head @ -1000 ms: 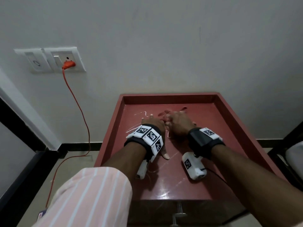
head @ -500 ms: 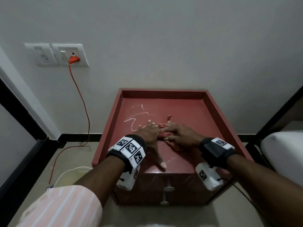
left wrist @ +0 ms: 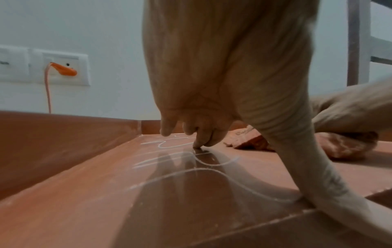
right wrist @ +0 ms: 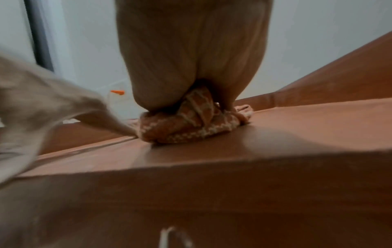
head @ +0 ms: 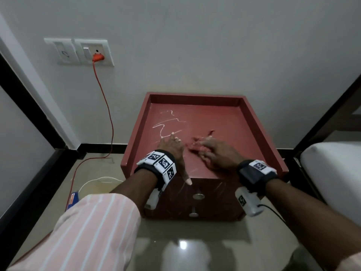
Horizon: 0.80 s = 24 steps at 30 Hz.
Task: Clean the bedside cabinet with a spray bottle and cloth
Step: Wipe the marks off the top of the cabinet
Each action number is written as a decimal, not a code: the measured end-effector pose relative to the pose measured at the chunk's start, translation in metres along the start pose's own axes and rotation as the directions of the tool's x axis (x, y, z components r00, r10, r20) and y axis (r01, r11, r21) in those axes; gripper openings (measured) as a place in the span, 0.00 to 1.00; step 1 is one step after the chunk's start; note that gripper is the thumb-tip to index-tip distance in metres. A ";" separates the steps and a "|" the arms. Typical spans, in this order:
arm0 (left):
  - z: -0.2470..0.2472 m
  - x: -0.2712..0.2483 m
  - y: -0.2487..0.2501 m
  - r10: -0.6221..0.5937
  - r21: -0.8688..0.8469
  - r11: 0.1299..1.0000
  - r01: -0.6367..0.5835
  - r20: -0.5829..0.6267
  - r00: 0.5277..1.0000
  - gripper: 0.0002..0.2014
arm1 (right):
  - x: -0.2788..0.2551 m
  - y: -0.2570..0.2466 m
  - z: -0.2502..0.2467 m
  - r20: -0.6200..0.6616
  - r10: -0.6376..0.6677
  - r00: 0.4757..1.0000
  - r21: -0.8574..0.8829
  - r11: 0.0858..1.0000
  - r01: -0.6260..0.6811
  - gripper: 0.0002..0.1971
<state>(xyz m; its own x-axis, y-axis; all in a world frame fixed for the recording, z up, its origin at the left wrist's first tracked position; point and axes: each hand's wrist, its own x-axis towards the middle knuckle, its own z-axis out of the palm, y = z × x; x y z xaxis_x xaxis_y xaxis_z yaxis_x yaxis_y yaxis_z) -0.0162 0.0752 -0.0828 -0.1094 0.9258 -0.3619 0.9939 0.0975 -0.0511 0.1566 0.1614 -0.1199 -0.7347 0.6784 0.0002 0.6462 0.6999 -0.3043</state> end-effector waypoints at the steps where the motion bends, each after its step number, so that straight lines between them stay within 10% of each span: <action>1: 0.004 -0.001 -0.002 -0.003 -0.024 1.000 0.003 -0.013 1.000 0.72 | 0.005 0.011 0.000 -0.040 0.103 0.994 -0.039 0.994 -0.105 0.20; 6: 0.012 0.005 -0.006 0.005 -0.037 0.999 -0.007 -0.041 0.999 0.79 | 0.017 -0.024 0.027 -0.134 0.440 0.888 -0.149 0.877 -0.457 0.23; 9: 0.007 0.005 -0.002 0.035 0.012 0.999 -0.034 -0.026 0.999 0.78 | -0.008 -0.049 0.045 -0.173 0.081 0.982 -0.163 0.981 -0.110 0.25; 13: 0.007 0.007 -0.003 0.045 0.023 0.999 -0.044 -0.057 0.997 0.78 | -0.057 -0.023 0.042 -0.142 -0.235 0.962 -0.150 0.965 0.214 0.24; 16: 0.015 0.001 -0.005 0.021 -0.022 0.999 -0.023 -0.087 0.996 0.79 | -0.071 0.015 0.028 -0.274 -0.028 0.961 -0.129 0.992 -0.008 0.24; 20: 0.018 -0.003 -0.006 -0.018 -0.055 0.998 0.012 -0.114 0.993 0.80 | -0.048 -0.020 0.045 -0.413 0.444 0.795 -0.037 0.864 -0.501 0.22; 24: 0.019 -0.009 -0.004 -0.017 -0.005 1.000 0.016 -0.188 0.982 0.63 | -0.031 -0.079 0.065 -0.350 0.161 0.923 -0.043 0.981 -0.188 0.20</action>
<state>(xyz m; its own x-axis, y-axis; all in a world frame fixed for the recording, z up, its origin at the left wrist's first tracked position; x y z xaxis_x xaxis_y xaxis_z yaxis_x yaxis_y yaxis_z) -0.0195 0.0600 -0.0970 -0.1216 0.9763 -0.1792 0.9921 0.1140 -0.0523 0.1150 0.0705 -0.1576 -0.5015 0.8169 0.2848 0.7809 0.5692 -0.2573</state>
